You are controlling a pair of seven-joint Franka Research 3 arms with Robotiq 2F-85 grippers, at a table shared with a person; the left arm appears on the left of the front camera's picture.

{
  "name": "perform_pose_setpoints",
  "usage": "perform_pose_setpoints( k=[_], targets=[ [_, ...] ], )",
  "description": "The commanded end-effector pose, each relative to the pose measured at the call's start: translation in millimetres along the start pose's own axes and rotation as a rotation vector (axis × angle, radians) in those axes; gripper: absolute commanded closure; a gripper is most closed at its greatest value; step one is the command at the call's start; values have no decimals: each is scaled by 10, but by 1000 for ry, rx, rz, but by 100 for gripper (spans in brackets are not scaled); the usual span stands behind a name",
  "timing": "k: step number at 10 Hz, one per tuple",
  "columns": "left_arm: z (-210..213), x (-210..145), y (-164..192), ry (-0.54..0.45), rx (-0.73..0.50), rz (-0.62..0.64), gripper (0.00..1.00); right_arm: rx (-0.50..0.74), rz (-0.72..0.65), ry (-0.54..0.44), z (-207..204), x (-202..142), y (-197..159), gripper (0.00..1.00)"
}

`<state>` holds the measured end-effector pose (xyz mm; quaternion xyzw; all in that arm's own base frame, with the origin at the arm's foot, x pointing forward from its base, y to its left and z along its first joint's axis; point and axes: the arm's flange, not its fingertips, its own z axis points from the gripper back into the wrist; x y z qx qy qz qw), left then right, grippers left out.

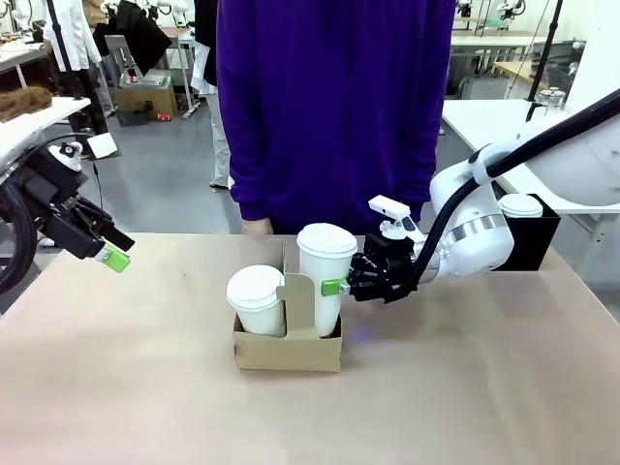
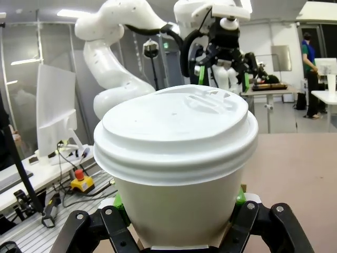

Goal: Pour a drink into a cup and package it in a carrier.
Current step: Insert the held 600 ml Paper Cup into the Cup Carrier.

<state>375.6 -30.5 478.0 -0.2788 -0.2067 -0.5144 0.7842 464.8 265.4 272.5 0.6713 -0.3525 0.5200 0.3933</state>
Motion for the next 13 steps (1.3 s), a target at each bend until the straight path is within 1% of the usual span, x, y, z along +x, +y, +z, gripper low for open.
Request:
perform_pose_setpoints(
  k=[1,3,5,7,8,10,11,13],
  targets=[
    [15,8,-11,-4,6,-7,0,41,6,54,16,-118,-75,20],
    [15,8,-11,-4,6,-7,0,61,0,89,22,-238,-87,20],
    [15,8,-11,-4,6,-7,0,79,25,129,30,-346,-102,20],
    [15,8,-11,-4,6,-7,0,104,48,156,54,-377,-112,20],
    [15,8,-11,-4,6,-7,0,114,71,175,62,-369,-100,0],
    [15,8,-11,-4,6,-7,0,107,108,239,110,-292,-54,0],
    [15,8,-11,-4,6,-7,0,92,125,272,181,-195,-9,0],
    [15,8,-11,-4,6,-7,0,56,150,301,339,1,56,0]
  ],
)
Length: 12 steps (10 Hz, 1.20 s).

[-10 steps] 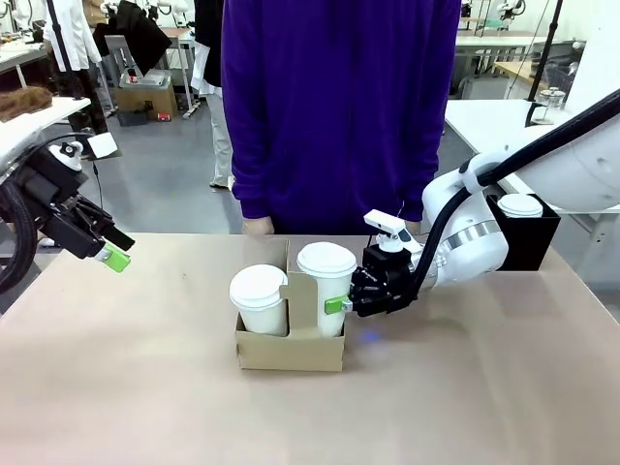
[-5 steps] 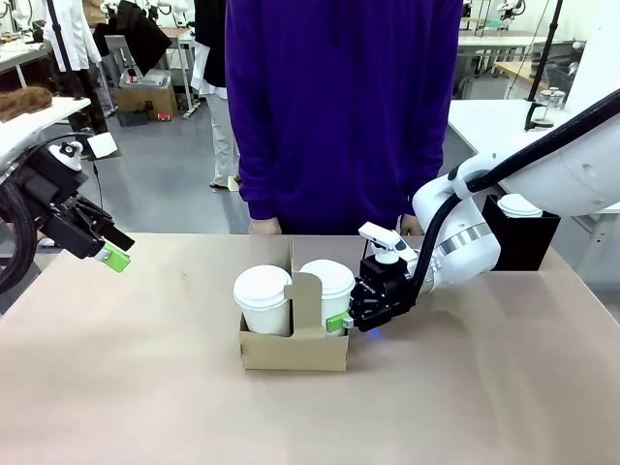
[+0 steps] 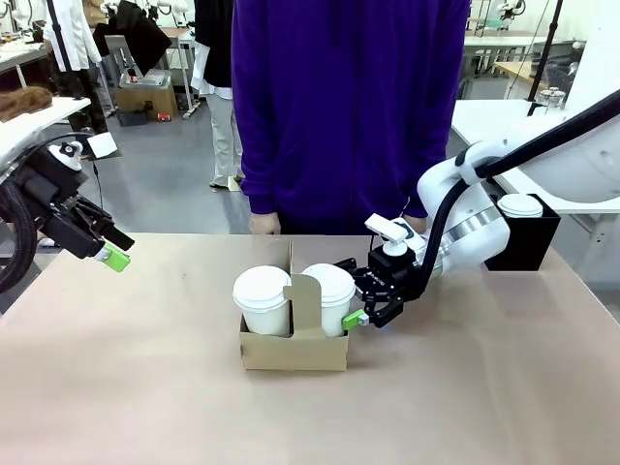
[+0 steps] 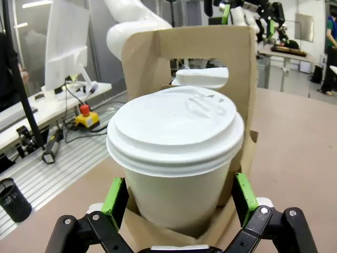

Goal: Pour a drink into a cup and package it in a carrier.
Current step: Insert the held 600 ml Paper Cup into the Cup Carrier.

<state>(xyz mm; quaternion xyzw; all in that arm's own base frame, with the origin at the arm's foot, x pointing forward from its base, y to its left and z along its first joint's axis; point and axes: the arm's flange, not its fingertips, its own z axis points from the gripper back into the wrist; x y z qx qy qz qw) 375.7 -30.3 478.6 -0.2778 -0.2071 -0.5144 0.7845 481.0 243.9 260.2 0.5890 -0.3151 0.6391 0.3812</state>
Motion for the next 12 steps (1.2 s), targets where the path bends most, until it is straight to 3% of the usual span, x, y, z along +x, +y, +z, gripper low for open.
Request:
perform_pose_setpoints(
  k=[1,4,6,8,10,12],
  targets=[
    [9,5,-11,-5,4,-7,0,-45,44,44,183,159,163,0],
    [9,5,-11,-5,4,-7,0,-287,-4,125,782,562,449,0],
    [9,5,-11,-5,4,-7,0,-580,-190,204,1112,1057,1054,0],
    [9,5,-11,-5,4,-7,0,-770,-344,204,1411,1435,1732,0],
    [9,5,-11,-5,4,-7,0,-923,-499,188,1623,1520,2255,0],
    [9,5,-11,-5,4,-7,0,-1040,-565,181,1745,1486,2605,0]
  ],
)
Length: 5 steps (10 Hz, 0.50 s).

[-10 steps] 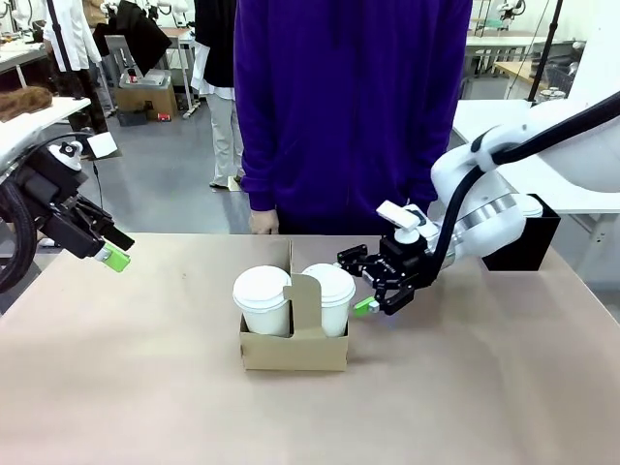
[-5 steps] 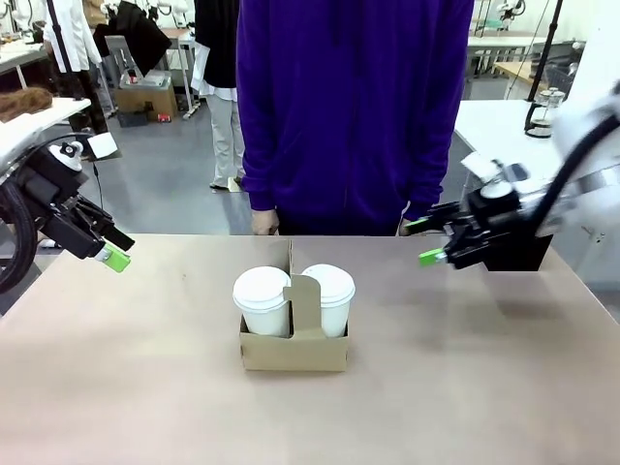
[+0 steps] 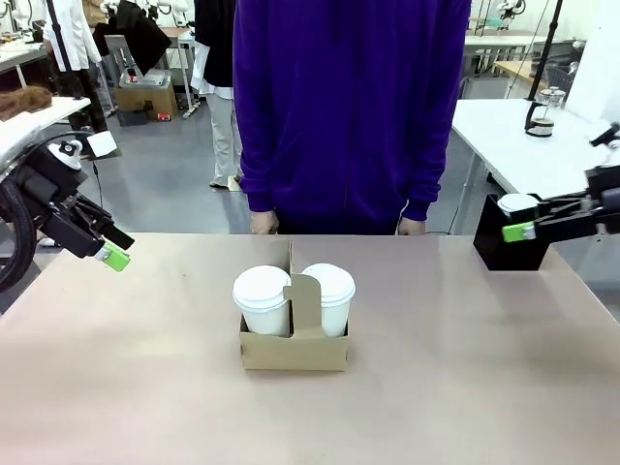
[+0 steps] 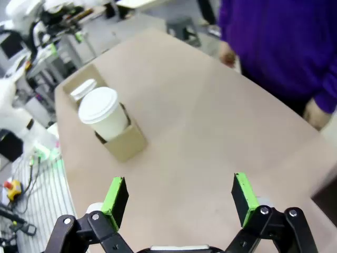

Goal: Pour a drink into a cup and package it in a carrier.
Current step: Insert the held 600 ml Paper Cup into the Cup Carrier.

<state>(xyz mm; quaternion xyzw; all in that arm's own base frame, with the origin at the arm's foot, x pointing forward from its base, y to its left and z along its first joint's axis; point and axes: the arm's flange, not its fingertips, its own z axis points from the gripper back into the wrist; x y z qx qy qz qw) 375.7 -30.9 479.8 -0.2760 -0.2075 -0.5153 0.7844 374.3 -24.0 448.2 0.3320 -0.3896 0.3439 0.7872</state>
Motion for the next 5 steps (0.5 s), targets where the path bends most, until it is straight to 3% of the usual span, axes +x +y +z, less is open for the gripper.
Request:
perform_pose_setpoints(
  k=[1,4,5],
  targets=[
    [4,-6,-6,-7,1,-5,0,-52,-56,0,101,-288,230,0],
    [4,-6,-6,-7,1,-5,0,-103,-106,72,-6,-425,26,0],
    [4,-6,-6,-7,1,-5,0,-64,-62,4,151,-120,-134,0]
  ],
)
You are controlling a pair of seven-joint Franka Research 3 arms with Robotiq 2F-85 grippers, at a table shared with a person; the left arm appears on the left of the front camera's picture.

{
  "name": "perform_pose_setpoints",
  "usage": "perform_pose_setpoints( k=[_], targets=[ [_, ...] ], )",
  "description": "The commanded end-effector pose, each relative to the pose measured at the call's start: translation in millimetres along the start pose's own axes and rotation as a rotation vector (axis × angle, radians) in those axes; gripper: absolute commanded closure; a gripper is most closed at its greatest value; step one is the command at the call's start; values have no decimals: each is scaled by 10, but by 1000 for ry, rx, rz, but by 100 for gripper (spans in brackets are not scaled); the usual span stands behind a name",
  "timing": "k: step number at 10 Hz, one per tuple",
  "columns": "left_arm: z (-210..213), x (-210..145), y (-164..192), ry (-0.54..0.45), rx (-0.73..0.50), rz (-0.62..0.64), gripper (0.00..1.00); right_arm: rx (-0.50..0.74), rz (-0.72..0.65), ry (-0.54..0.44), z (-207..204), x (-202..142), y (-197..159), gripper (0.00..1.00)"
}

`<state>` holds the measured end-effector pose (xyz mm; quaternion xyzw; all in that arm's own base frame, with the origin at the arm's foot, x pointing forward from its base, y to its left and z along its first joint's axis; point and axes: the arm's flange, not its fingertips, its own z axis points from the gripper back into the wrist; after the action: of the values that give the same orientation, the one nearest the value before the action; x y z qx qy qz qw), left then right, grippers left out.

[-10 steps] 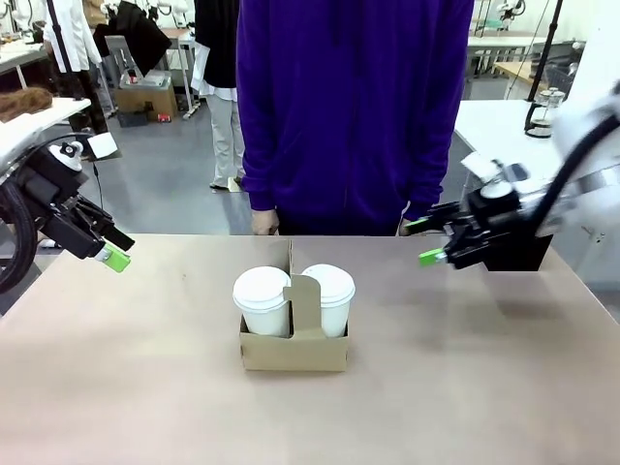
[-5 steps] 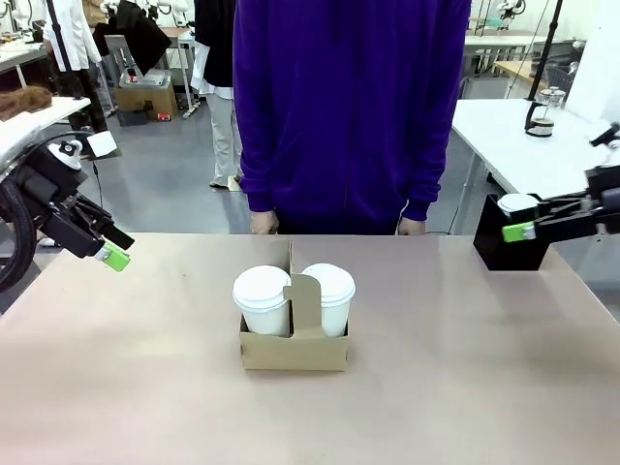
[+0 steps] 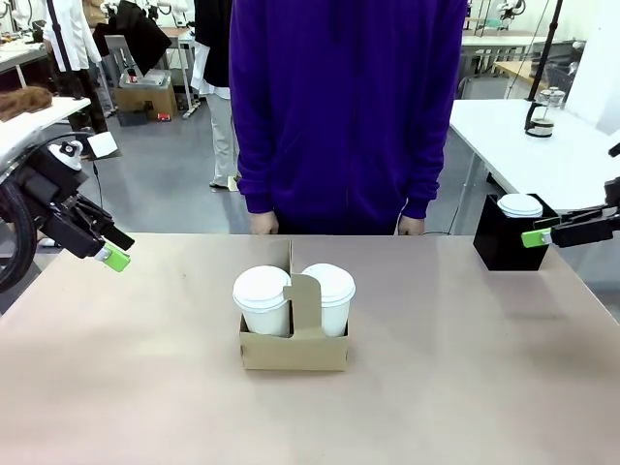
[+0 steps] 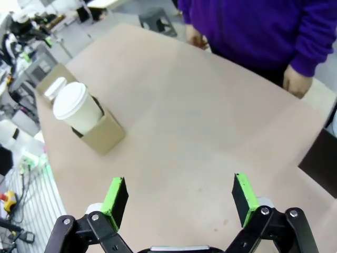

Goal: Pour a drink into a cup and package it in a carrier.
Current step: Insert the held 600 ml Paper Cup into the Cup Carrier.

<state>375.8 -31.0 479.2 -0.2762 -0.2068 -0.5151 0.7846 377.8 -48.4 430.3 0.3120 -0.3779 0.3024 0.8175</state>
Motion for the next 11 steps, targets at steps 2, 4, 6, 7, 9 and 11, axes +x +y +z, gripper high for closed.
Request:
perform_pose_setpoints(
  k=[2,4,6,7,9,11],
  targets=[
    [9,-4,-8,-7,2,-5,0,13,16,-24,64,75,74,0],
    [9,-4,-8,-7,2,-5,0,13,16,-24,64,75,74,0],
    [9,-4,-8,-7,2,-5,0,13,16,-24,64,75,74,0],
    [9,-4,-8,-7,2,-5,0,13,16,-24,64,75,74,0],
    [9,-4,-8,-7,2,-5,0,13,16,-24,64,75,74,0],
    [9,-4,-8,-7,2,-5,0,13,16,-24,64,75,74,0]
  ],
)
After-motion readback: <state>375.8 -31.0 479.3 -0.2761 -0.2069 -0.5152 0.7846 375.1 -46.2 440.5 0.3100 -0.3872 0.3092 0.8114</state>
